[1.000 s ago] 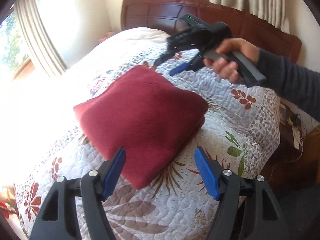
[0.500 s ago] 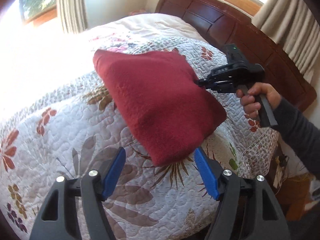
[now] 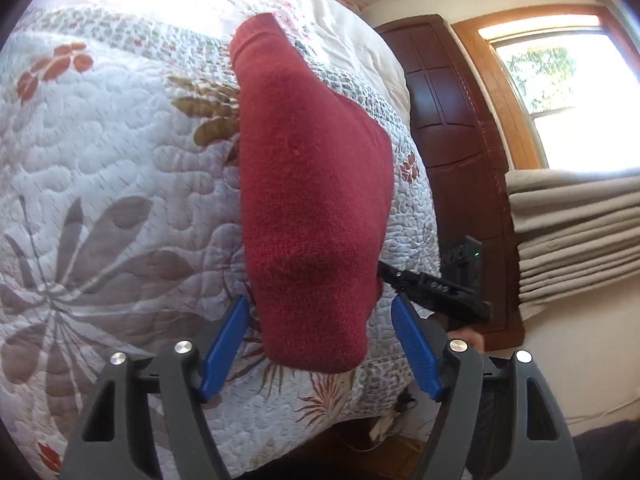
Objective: Fold small clothes
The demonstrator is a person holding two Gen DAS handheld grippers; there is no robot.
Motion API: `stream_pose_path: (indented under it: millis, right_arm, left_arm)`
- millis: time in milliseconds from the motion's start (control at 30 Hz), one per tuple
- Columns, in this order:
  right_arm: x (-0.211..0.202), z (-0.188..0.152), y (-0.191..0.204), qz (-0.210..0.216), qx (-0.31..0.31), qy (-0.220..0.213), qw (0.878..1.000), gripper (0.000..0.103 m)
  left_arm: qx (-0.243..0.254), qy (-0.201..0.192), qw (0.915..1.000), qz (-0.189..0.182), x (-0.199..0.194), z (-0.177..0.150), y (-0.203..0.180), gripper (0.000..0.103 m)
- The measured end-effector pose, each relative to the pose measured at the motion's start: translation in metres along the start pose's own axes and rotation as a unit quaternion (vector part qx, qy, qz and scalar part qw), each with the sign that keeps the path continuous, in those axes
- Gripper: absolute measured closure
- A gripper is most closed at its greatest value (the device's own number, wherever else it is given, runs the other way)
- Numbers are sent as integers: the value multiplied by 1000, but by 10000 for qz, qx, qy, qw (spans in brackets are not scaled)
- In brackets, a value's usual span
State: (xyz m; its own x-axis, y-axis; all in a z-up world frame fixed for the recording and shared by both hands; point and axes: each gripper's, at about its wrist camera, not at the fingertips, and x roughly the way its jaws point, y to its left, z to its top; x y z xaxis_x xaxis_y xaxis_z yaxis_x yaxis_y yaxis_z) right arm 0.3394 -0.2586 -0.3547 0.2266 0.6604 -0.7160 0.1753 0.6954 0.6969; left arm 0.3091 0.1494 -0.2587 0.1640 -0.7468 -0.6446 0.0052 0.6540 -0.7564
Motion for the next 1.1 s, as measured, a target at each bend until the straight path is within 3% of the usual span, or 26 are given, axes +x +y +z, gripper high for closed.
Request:
stream_pose_path:
  millis: [133,267,300,333,400,467,567,767,900,1033,1100]
  right_arm:
    - [-7,-4,5,91,-118,100,9998,90]
    - [-33,3,1,378,-27,45,9993,68]
    - [-40,9,-1,551,31,-19,9985,54]
    - [-47,16,-4,738,84,-89,9972,32]
    - [-53,33,-10,1166,164,-161,9929,9]
    - [-44,54,-17,1716,212,49,9849,8]
    - [-19,86,-16,1960,117,381,9798,8]
    - [33,125,12,2184,-268,898,9713,8]
    - [54,129,33,2058,-442,1098,9714,7]
    - [53,134,47,1868,-567,1081,9748,5]
    - [43,135,64,2112,-806,1017,9688,6]
  left_arm:
    - [-680,-82,9966,-467,3,5,21,27]
    - [-656,-12,9966,-507,11,10,27,26]
    - [-692,13,9961,-545,14,10,30,26]
    - [-755,30,9954,-593,16,11,33,26]
    - [-874,68,9928,-819,19,11,40,26]
    - [-910,69,9903,-1043,22,8,47,24]
    - [-1109,139,9858,-1251,29,3,60,24]
    - [-991,128,9880,-1181,36,1,60,24]
    - [-990,196,9889,-1090,46,7,59,23]
    - [-1068,273,9880,-1081,50,11,56,21]
    - [-944,360,9880,-1166,52,13,42,22]
